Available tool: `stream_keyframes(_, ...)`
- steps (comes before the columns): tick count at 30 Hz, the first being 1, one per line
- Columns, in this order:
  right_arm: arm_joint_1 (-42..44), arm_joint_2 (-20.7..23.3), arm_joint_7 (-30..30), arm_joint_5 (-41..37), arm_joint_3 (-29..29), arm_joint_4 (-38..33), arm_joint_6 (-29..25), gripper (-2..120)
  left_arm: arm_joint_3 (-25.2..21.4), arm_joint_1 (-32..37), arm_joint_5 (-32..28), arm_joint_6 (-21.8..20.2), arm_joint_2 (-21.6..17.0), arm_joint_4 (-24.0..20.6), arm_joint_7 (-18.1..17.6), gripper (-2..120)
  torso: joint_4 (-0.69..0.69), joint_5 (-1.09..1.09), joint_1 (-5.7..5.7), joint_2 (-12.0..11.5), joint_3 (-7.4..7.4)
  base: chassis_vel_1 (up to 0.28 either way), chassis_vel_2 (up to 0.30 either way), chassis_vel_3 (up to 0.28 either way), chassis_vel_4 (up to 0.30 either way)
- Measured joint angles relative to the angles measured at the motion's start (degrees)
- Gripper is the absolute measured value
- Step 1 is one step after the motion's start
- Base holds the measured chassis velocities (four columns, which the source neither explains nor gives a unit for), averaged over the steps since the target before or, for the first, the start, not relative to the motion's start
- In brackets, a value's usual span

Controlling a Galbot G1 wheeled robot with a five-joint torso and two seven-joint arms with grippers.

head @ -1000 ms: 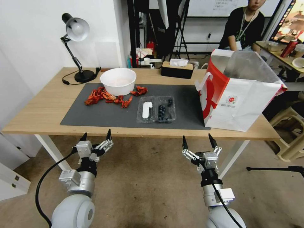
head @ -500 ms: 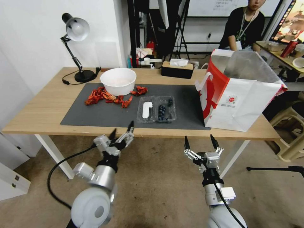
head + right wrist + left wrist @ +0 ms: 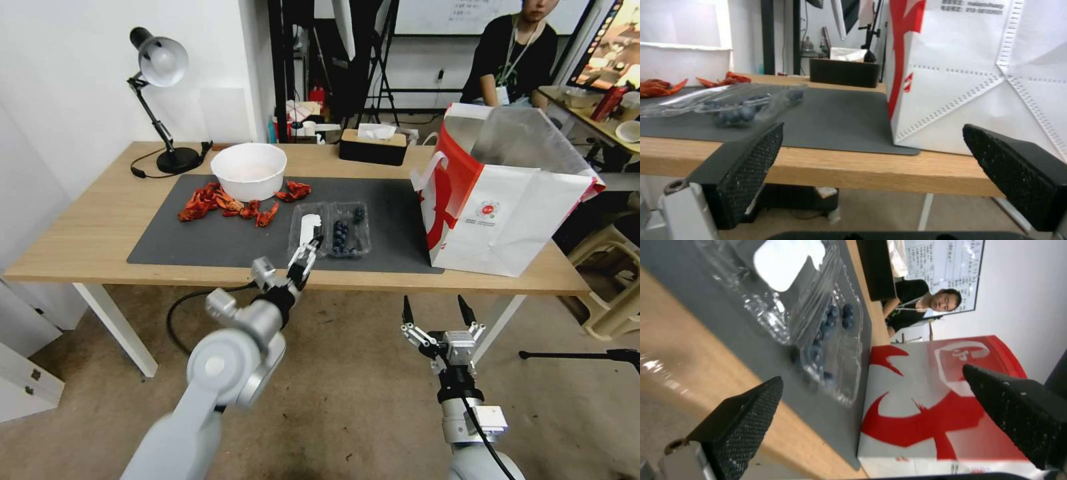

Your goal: Close the takeout container lid, then place the container into the takeout bag.

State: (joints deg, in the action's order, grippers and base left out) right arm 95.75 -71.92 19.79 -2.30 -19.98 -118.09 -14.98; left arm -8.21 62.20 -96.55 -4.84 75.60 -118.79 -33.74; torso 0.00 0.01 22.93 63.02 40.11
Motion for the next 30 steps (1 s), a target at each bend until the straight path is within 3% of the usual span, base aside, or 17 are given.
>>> stream_keyframes(18,-1.3,-0.8,0.3,0.0,-0.3,0.2,0.5,100,1.1,-7.1,-1.0,0.7,1.6,7.6,-6.0,100,0.01,-0.01,0.00,0.0,0.00,0.000,0.000,0.000,0.000)
stream_keyframes(30,-1.3,-1.0,0.5,0.0,-0.6,0.2,0.5,100,1.5,-9.0,-0.8,2.1,2.4,10.6,-6.4,100,0.00,-0.01,-0.01,0.0,0.00,0.000,0.000,0.000,0.000)
